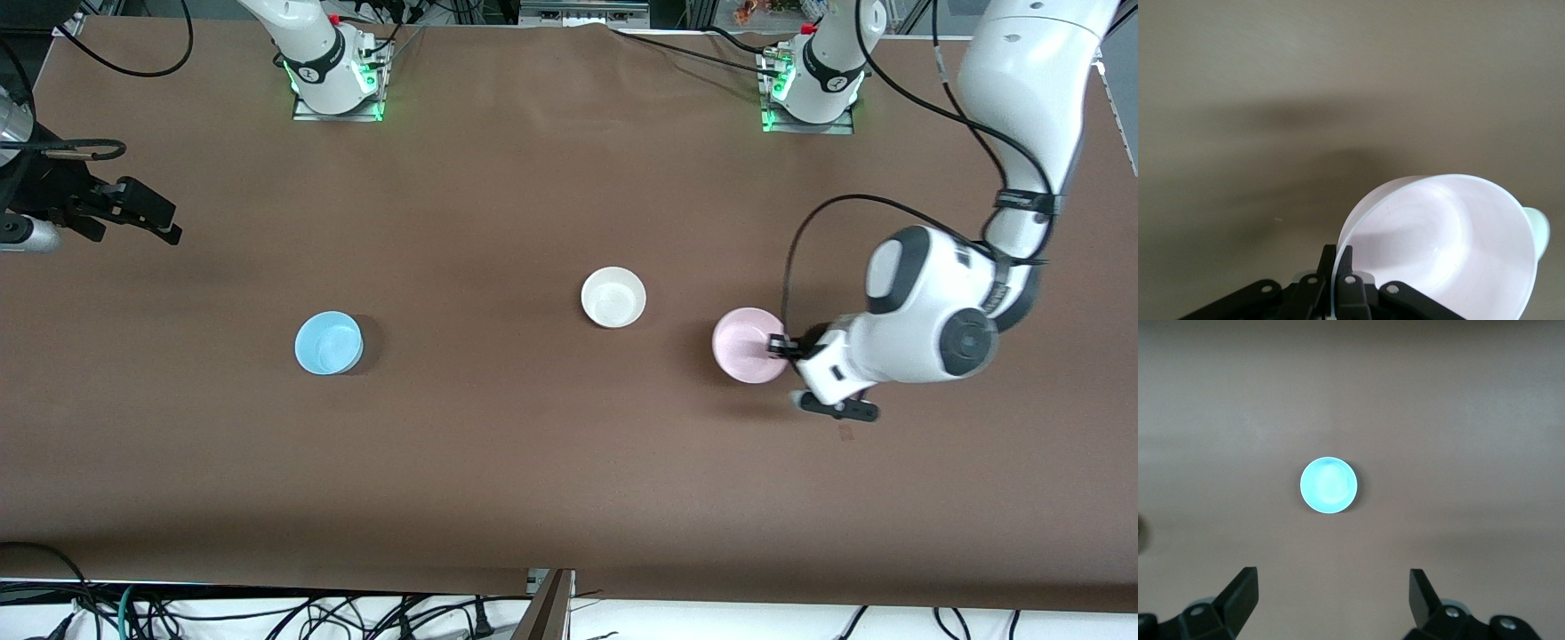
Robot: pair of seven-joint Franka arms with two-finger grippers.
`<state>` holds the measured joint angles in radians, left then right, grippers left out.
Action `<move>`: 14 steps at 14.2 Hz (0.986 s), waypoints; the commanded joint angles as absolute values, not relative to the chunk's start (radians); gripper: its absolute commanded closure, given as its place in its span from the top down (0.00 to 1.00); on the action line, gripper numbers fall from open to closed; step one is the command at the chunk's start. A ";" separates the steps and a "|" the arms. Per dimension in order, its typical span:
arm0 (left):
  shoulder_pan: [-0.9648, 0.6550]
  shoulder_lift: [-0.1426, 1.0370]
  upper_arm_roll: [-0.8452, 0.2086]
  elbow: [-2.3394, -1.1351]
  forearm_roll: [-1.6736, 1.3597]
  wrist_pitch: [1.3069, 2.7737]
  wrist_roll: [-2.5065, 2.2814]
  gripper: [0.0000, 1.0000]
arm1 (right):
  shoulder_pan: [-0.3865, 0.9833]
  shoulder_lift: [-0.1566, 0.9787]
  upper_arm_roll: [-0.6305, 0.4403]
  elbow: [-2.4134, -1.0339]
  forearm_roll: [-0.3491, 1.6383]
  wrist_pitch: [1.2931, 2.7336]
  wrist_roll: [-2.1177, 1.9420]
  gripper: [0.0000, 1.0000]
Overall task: Stack pink and blue bowls on white bowl
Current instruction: 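Carry the pink bowl with the left gripper onto the white bowl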
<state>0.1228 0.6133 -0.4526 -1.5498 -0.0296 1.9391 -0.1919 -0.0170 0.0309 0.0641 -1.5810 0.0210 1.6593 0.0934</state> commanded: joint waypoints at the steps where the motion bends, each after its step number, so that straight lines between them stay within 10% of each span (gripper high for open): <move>1: 0.026 0.606 -0.449 -1.551 -0.043 1.930 -0.348 0.00 | -0.014 0.034 0.066 -1.566 0.005 1.643 0.094 1.00; 14: -0.195 0.655 -0.443 -1.604 0.012 1.994 -0.563 0.00 | -0.017 0.035 0.061 -1.563 0.002 1.652 0.100 1.00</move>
